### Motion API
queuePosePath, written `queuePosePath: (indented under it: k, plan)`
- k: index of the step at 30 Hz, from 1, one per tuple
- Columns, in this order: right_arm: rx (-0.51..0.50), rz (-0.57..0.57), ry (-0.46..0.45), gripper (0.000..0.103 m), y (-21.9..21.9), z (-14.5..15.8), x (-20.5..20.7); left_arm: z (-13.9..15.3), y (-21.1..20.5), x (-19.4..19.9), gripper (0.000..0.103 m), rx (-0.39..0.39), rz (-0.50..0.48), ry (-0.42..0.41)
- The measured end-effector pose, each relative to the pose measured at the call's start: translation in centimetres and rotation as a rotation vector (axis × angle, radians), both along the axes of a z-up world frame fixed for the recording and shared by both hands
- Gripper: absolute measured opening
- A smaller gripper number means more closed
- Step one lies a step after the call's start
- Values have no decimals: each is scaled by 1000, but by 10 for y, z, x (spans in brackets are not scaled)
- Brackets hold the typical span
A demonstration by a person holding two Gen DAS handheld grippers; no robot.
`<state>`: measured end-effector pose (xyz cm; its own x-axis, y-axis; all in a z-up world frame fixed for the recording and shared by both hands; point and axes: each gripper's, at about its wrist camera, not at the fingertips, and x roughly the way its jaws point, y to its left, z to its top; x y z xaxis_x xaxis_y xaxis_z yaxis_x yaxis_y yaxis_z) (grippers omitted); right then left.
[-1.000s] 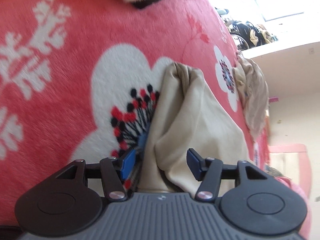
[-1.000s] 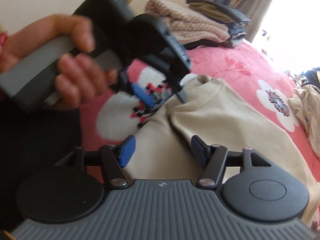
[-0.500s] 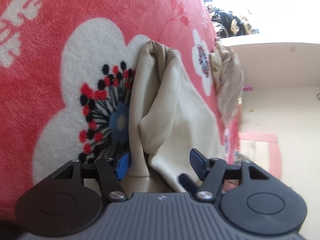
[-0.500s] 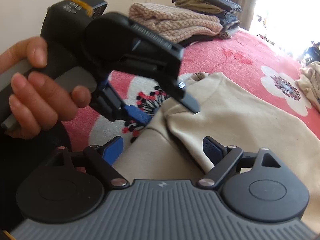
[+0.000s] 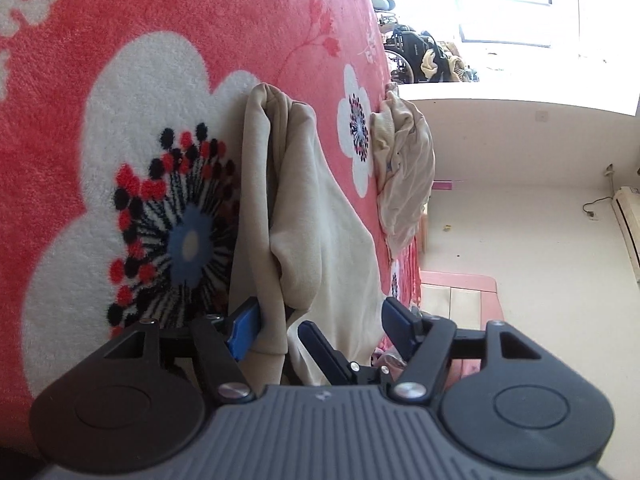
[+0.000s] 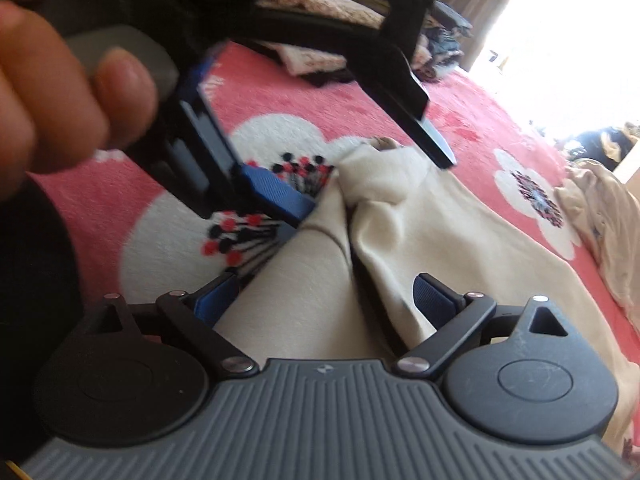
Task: Fold clothes
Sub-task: 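Grasp the hoodie side with the left tool while the right tool grasps beside it, then lift the gathered hoodie side with both tools and fold it over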
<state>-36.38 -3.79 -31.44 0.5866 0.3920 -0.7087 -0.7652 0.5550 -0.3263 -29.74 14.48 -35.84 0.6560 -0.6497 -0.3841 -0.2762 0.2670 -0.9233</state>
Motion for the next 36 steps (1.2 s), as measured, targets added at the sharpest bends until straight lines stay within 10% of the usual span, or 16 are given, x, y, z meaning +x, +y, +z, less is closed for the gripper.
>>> queuePosePath:
  k: [10, 17, 23, 36]
  plan:
    - [-48, -113, -11, 20, -11, -2, 9, 13, -11, 22, 65, 239, 26, 26]
    - [-14, -113, -2, 16, -16, 0, 18, 0, -8, 71, 58, 338, -1, 73]
    - [44, -120, 59, 15, -20, 6, 30, 10, -15, 81, 18, 399, 32, 87]
    - [383, -291, 159, 12, -90, 66, 60, 115, -87, 91, 14, 566, 50, -87]
